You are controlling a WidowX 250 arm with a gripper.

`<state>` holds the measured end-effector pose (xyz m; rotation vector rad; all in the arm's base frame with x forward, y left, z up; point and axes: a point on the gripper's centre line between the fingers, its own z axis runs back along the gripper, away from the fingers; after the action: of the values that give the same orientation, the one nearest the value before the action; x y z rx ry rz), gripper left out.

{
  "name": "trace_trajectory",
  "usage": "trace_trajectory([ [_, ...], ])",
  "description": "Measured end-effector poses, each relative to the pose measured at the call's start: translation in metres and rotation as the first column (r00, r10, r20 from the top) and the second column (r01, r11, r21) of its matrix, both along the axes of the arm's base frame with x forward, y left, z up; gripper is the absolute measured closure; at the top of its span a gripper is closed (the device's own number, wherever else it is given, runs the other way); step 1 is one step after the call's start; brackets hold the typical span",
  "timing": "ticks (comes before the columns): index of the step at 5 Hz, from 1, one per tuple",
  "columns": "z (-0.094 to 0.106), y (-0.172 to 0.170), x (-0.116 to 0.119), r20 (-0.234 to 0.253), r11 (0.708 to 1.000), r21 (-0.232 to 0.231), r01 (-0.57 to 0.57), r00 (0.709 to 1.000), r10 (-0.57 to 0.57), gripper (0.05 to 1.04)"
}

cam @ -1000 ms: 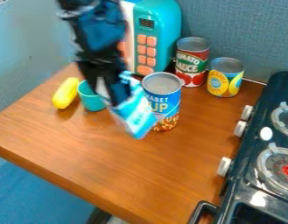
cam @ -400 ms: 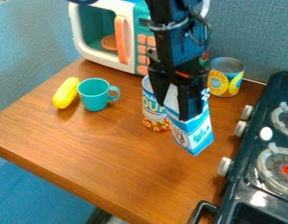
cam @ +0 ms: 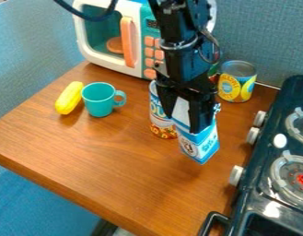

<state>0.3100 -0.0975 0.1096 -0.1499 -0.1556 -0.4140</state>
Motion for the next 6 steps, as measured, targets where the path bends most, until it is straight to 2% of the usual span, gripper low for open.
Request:
trace_trajectory([
  [2,-0.023,-0.011,0.007,-0.056,0.999,0.003,-0.035,0.998,0.035,0.221],
  [3,-0.023,-0.011,0.01,-0.079,0.999,0.009,-0.053,0.995,0.054,0.221],
  [4,-0.023,-0.013,0.009,-0.117,1.0,0.013,-0.024,0.993,0.026,0.178],
  [5,-0.029,-0.015,-0.002,-0.142,1.0,-0.019,-0.007,0.99,0.004,0.073],
  [6,-0.004,-0.009,-0.01,-0.083,0.987,-0.159,0.001,0.996,-0.014,0.079],
])
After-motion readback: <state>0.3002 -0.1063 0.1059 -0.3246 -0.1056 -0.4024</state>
